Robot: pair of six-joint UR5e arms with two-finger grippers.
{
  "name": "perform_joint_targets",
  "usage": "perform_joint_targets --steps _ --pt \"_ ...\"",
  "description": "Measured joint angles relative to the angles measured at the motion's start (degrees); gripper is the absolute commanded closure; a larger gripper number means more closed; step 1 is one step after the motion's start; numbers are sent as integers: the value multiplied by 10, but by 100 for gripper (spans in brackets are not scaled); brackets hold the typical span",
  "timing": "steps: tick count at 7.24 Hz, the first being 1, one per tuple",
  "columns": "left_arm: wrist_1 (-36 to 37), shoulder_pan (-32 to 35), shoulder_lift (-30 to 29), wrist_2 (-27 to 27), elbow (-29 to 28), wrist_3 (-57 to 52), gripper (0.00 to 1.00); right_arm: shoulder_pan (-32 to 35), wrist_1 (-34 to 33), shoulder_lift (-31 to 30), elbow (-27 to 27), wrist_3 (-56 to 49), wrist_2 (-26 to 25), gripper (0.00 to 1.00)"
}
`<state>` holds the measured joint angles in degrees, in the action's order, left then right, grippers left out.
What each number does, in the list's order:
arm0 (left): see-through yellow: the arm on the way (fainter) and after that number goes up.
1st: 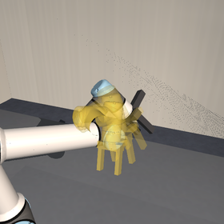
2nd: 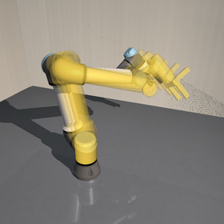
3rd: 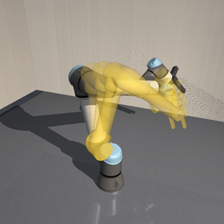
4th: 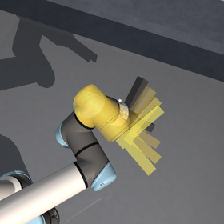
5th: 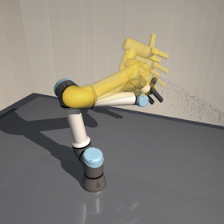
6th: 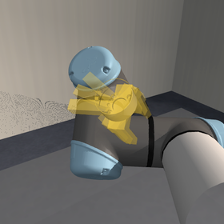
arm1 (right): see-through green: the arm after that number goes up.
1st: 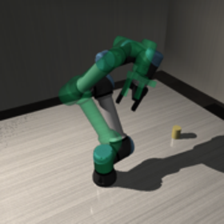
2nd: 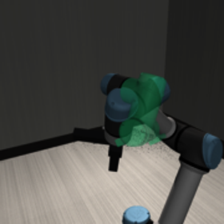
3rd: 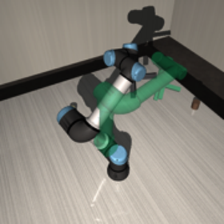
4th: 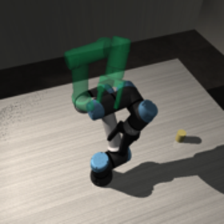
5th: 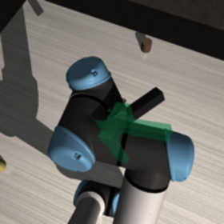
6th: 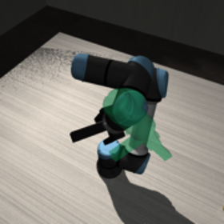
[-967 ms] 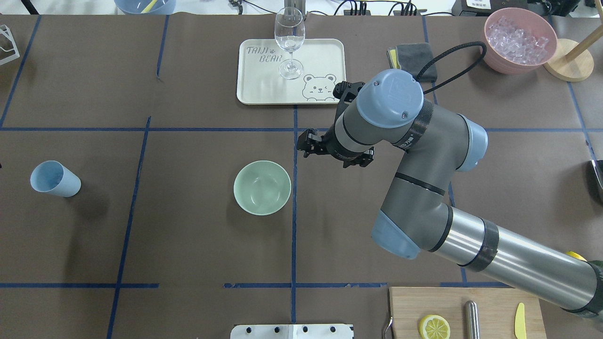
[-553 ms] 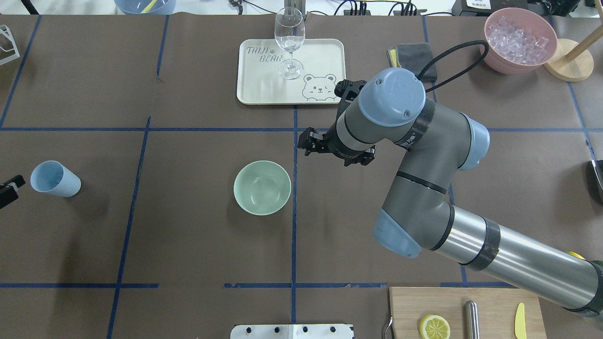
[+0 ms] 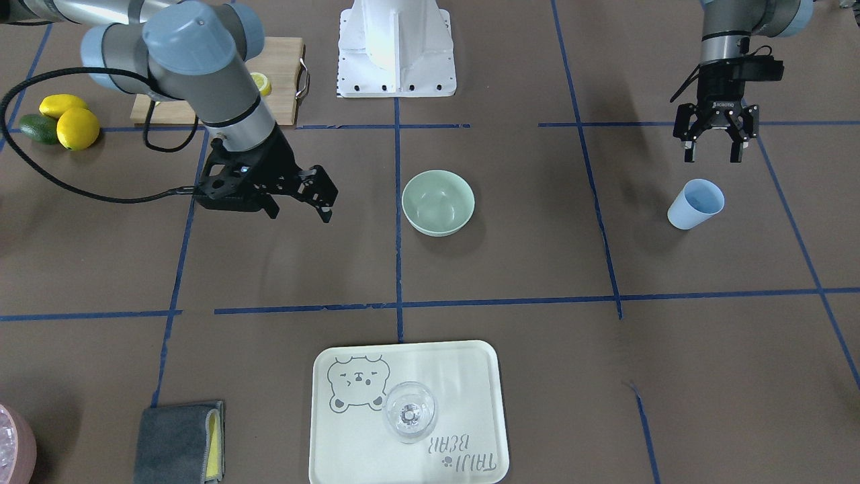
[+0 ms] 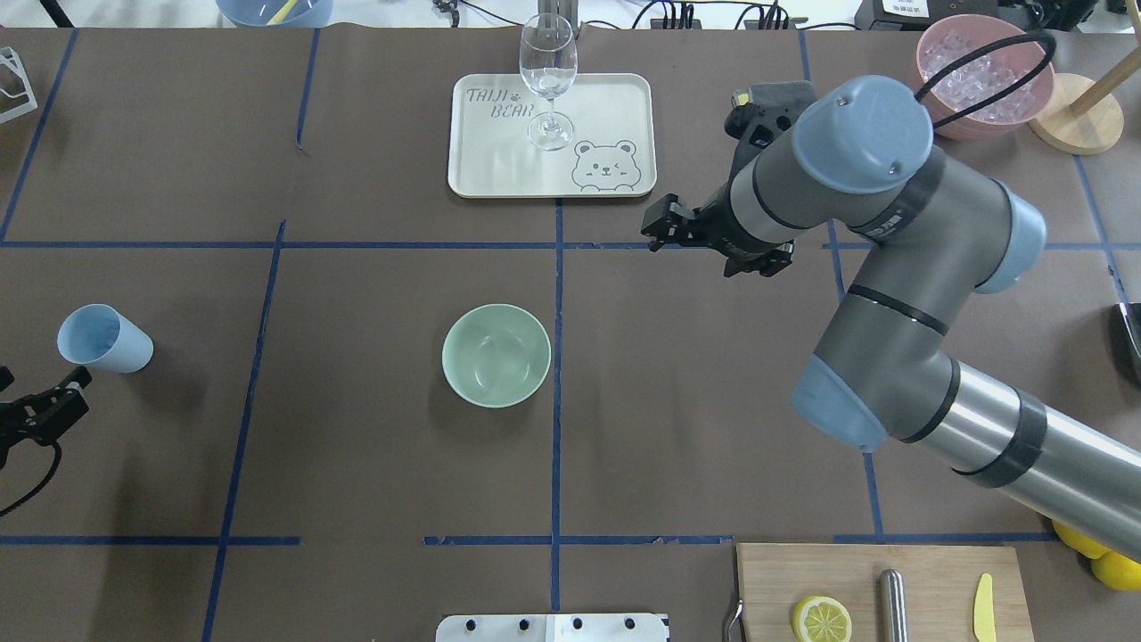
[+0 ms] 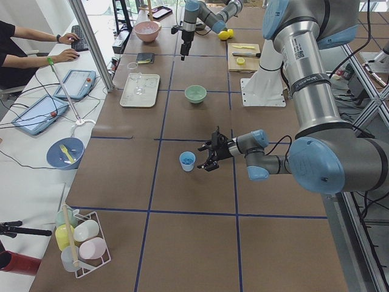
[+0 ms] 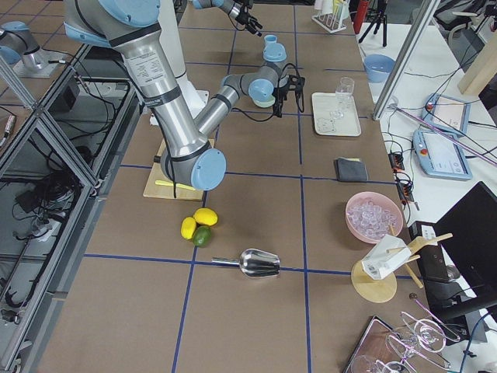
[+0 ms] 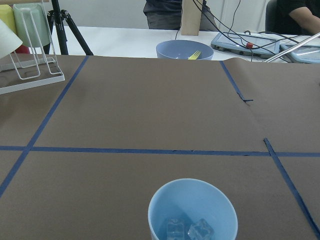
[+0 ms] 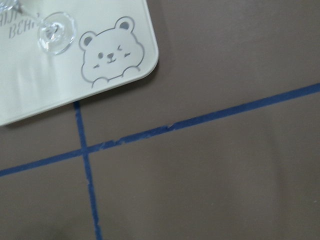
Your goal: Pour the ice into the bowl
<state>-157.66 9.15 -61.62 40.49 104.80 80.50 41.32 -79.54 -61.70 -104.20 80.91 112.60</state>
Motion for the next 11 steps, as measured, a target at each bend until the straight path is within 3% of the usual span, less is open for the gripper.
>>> perform_joint_targets --steps 2,5,11 --pt "70 -28 -30 -57 -15 46 0 51 -6 -30 -8 -46 32 0" --pt "84 -34 -79 -133 -83 69 0 78 -8 -44 -9 -84 55 0" --pt "82 -23 -139 -141 -153 84 1 90 -8 -53 -22 -89 70 0"
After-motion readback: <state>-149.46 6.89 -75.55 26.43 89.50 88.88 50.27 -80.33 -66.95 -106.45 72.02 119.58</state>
